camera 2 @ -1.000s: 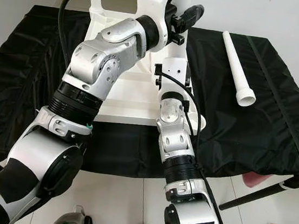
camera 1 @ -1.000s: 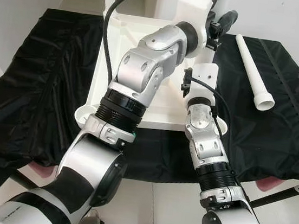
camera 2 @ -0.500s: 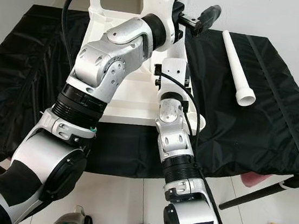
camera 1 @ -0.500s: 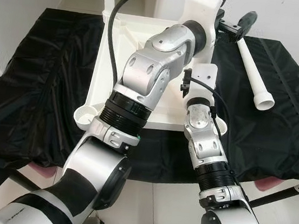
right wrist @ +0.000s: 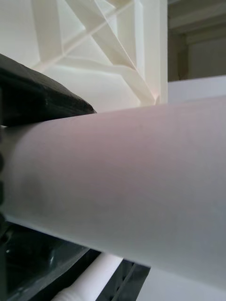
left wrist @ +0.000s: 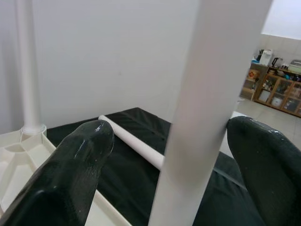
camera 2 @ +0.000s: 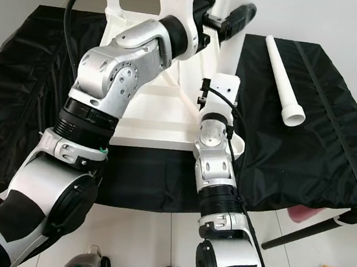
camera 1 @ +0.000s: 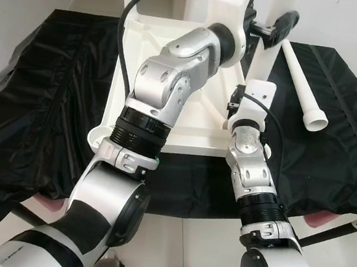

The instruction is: Building children table

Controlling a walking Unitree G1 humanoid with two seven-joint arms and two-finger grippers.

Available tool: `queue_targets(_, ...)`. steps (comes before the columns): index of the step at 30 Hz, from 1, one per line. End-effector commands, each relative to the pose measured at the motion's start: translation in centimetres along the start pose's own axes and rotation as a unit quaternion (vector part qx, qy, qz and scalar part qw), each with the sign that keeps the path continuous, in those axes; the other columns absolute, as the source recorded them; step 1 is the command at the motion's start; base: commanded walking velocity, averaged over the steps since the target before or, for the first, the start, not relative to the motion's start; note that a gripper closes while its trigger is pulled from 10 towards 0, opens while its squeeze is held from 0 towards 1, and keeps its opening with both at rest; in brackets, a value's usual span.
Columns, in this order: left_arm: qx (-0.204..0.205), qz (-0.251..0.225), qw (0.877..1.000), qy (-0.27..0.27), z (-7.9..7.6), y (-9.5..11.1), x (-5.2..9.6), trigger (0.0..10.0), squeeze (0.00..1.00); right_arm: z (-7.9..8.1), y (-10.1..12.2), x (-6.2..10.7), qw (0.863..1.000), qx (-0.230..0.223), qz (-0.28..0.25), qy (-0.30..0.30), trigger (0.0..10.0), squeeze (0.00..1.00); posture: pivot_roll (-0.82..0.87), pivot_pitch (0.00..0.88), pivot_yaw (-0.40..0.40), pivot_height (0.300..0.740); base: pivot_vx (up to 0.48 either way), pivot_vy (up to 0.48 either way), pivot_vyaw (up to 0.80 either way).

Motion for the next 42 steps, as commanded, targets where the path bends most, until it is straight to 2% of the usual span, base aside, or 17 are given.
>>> queue_targets(1,0.000,0.001,1.000,-0.008,0.0,0.1,0.2,10.0,0.00,-0.6,1.1,-0.4,1.000,-0.016,-0.019,-0.017,10.0,0.00,0.05,0.055,-0.005,0.740,0.000,0.000,0.00)
queue_targets(4,0.005,0.005,1.000,0.002,0.8,0.0,0.5,10.0,0.00,-1.2,1.2,-0.6,0.999,-0.015,-0.022,-0.022,10.0,0.00,0.05,0.049,-0.009,0.740,0.000,0.000,0.00)
queue_targets(5,0.000,0.009,1.000,0.018,1.9,-0.2,1.0,10.0,0.00,-1.6,1.3,-0.7,0.999,-0.013,-0.026,-0.022,10.0,0.00,0.05,0.049,-0.009,0.740,0.000,0.000,0.00)
queue_targets(6,0.000,0.009,1.000,0.018,1.9,-0.2,1.0,10.0,0.00,-1.6,1.3,-0.7,0.999,-0.013,-0.026,-0.022,10.0,0.00,0.05,0.049,-0.009,0.740,0.000,0.000,0.00)
queue_targets(7,-0.003,0.013,0.999,0.034,2.9,-0.5,1.4,10.0,0.00,-1.9,1.4,-0.8,0.999,-0.014,-0.031,-0.019,10.0,0.00,0.05,0.046,-0.011,0.740,0.000,0.000,0.00)
queue_targets(8,-0.003,0.013,0.999,0.034,2.9,-0.5,1.4,10.0,0.00,-1.9,1.4,-0.8,0.999,-0.014,-0.031,-0.019,10.0,0.00,0.05,0.046,-0.011,0.740,0.000,0.000,0.00)
queue_targets(12,0.008,0.019,0.997,0.069,5.2,-1.3,2.8,10.0,0.00,-2.6,2.0,-1.1,0.999,-0.018,-0.051,0.002,10.0,0.00,0.05,0.046,-0.011,0.740,0.000,0.000,0.00)
queue_targets(14,0.010,0.021,0.997,0.073,5.4,-1.5,3.0,10.0,0.00,-2.7,2.1,-1.1,0.998,-0.018,-0.055,0.004,10.0,0.00,0.05,0.046,-0.011,0.740,0.000,0.000,0.00)
queue_targets(18,0.004,0.030,0.994,0.108,7.1,-2.5,4.3,10.0,0.00,-3.7,3.3,-0.8,0.995,-0.036,-0.093,0.025,10.0,0.00,0.04,0.048,-0.030,0.740,0.000,0.000,0.00)
queue_targets(21,0.027,0.015,0.991,0.126,7.6,-2.5,5.0,10.0,0.00,-4.5,3.4,-0.7,0.994,-0.038,-0.099,0.022,10.0,0.00,0.04,0.050,-0.033,0.740,0.000,0.000,0.00)
queue_targets(23,0.027,0.015,0.991,0.126,7.6,-2.5,5.0,10.0,0.00,-4.5,3.4,-0.7,0.994,-0.038,-0.099,0.022,10.0,0.00,0.04,0.050,-0.033,0.740,0.000,0.000,0.00)
queue_targets(26,0.019,0.018,0.986,0.166,8.9,-3.2,5.7,10.0,0.00,-4.7,2.9,-0.5,0.995,-0.007,-0.095,0.030,10.0,0.00,0.04,0.052,-0.037,0.740,0.000,0.000,0.00)
queue_targets(31,0.019,0.015,0.977,0.213,11.3,-3.7,6.9,10.0,0.00,-5.3,2.5,-0.3,0.995,0.015,-0.089,0.041,10.0,0.00,0.03,0.063,-0.035,0.740,0.000,0.000,0.00)
queue_targets(35,0.016,0.023,0.973,0.228,12.5,-4.1,7.4,10.0,0.00,-6.1,2.2,-0.3,0.996,0.010,-0.080,0.039,10.0,0.00,0.03,0.068,-0.029,0.740,0.000,0.000,0.00)
queue_targets(42,-0.003,0.018,0.971,0.238,13.0,-4.5,7.8,10.0,0.00,-6.6,1.6,-0.1,0.996,0.010,-0.072,0.045,10.0,0.00,0.02,0.064,-0.017,0.740,0.000,0.000,0.00)
Point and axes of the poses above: a point about 5 cm out from each wrist's last joint towards the gripper, its own x axis pointing back from the gripper into the wrist, its own y axis along the axis of the wrist's last joint, z = x × y, the point moved 4 cm from there along -x, pointing out of the wrist towards the gripper, and after that the axes turned 1 degree about -x, right-handed, at the moved point
